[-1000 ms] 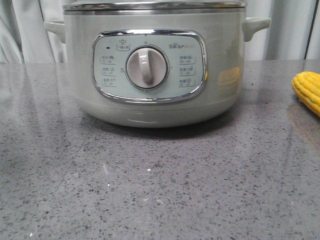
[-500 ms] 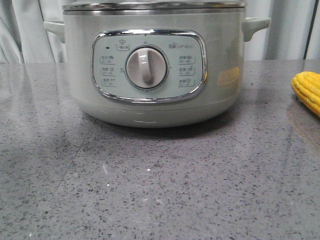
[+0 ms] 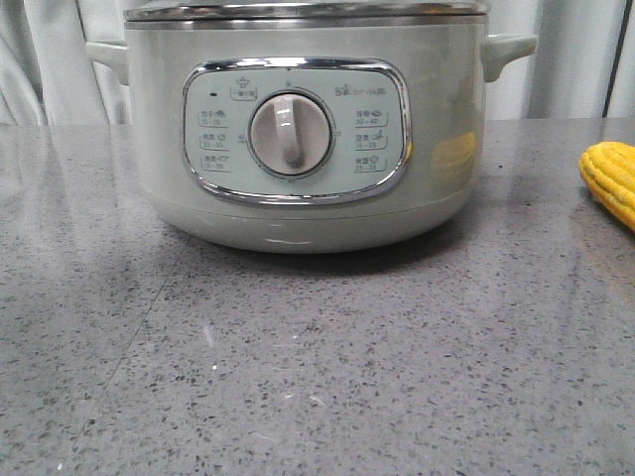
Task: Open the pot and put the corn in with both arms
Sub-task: 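Close the left gripper on the lid knob and the right gripper on the corn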
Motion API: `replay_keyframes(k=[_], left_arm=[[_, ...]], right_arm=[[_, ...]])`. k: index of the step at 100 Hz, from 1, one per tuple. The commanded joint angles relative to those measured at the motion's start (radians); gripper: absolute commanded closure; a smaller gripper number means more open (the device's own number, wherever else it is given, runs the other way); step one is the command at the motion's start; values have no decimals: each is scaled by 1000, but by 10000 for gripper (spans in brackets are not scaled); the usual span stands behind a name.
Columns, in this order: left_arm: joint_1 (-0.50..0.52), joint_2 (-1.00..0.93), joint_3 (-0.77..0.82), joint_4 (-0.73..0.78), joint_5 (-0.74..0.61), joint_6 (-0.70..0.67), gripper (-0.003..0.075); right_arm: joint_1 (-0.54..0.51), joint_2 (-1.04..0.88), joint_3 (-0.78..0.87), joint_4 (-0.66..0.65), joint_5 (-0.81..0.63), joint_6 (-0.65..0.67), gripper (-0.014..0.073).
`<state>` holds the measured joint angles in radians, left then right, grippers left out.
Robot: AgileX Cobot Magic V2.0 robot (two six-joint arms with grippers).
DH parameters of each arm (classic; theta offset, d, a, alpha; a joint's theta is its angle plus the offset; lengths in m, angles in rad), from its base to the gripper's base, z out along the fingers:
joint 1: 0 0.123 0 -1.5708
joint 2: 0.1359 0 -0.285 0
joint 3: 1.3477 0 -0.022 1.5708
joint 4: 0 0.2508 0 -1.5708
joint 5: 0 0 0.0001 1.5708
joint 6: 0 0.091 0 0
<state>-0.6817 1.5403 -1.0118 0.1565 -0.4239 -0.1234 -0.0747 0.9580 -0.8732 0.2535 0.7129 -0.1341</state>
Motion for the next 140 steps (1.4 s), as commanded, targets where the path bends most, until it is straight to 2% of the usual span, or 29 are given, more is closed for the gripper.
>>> replay_keyframes(k=[1,43,53,79,85,91,103,108,140], left_arm=[[-4,-15,-41,-39,-71,-9,208],[4,-1,-43,-53,-74,-9,223],[4,-1,-43,-53,-74,-9,314],[4,-1,-43,-53,-74,-9,674],[4,-1,-43,-53,-74,-9,736],[4,-1,-43,-53,-74,-9,741],[4,-13,-43,-48,-74,-9,741],[4,-23,-43,-39,-74,-9,741],[4,-141,-45,-39,-78,-9,741]], right_arm=[[-8,12,-46,28,-21,-7,235],[-8,291,-182,38,182,18,225],[-8,354,-195,31,193,18,211],[-8,455,-198,31,207,19,217],[-8,467,-198,31,213,19,253],[-8,476,-198,31,217,19,330],[-8,490,-198,31,236,19,586],[-8,490,-198,31,232,19,667],[-8,490,-198,24,219,19,657]])
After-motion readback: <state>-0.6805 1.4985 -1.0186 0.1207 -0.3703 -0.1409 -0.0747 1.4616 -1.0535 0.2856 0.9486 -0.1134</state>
